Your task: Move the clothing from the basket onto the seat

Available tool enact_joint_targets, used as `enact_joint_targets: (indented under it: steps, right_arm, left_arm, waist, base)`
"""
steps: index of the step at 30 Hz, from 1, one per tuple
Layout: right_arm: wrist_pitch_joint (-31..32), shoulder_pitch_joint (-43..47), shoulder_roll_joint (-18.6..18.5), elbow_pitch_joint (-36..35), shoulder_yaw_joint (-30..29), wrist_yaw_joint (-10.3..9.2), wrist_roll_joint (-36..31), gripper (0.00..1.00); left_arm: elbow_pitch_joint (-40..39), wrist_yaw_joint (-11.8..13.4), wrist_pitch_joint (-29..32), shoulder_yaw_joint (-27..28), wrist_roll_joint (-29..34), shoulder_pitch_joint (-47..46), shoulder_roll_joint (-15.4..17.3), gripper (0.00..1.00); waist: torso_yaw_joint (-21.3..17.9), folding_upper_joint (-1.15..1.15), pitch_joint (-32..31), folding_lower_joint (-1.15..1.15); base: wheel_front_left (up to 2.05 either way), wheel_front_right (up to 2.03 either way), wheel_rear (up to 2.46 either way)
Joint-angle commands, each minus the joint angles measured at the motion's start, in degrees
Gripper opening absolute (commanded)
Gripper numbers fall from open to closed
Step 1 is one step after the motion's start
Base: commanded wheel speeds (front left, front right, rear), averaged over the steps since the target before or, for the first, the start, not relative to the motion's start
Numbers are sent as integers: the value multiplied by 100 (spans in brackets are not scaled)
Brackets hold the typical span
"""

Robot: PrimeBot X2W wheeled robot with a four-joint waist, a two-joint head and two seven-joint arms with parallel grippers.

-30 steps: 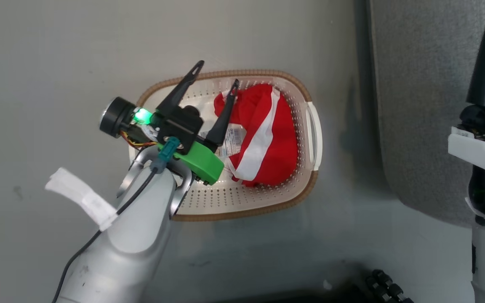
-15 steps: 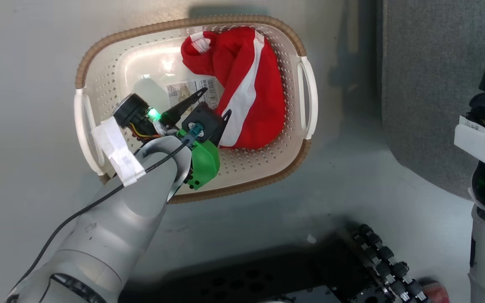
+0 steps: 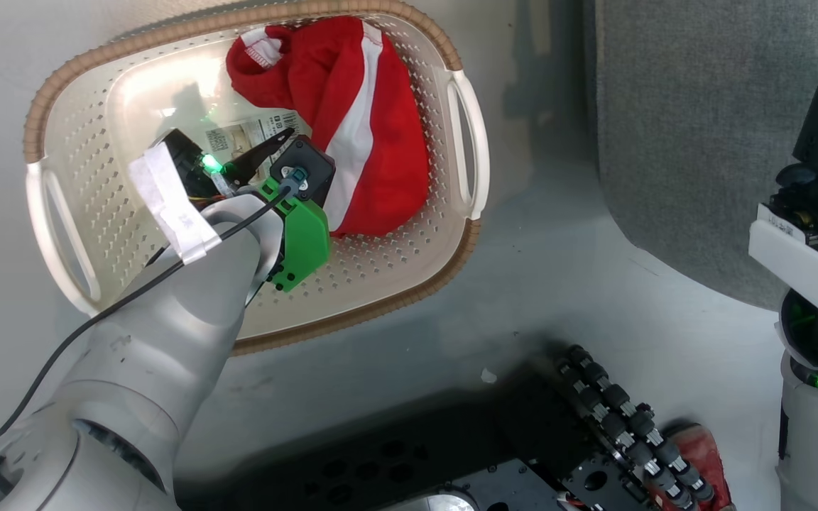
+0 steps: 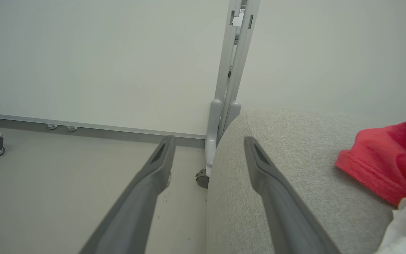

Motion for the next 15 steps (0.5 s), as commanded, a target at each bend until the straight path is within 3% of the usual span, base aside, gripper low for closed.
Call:
enact_joint_targets:
  steps: [1,13,14,15]
  right_arm:
    - [-17,46,30,-30,20,-2,-37,100]
    - [-17,32,62,6,53,-2,62,100]
    - [-17,23,63,-8,55,-2,56,100]
    - [-17,18,65,-23,55,-2,49,100]
  left_arm:
    - [51,-7,49,-30,-93,-18,3,100]
    - [-563,-8,249,-958,-1175,-5,35,100]
    - [-587,-8,216,-1042,-1232,-37,52,82]
    - [-632,-8,136,-1116,-1294,-83,47,44]
  waist:
    - [-40,0,20,0]
    - [-98,0,-1,0]
    - [-99,0,-4,0]
    - [-98,0,-6,0]
  base:
    - [0,0,0]
    - [0,0,0]
    - [0,0,0]
    - [0,0,0]
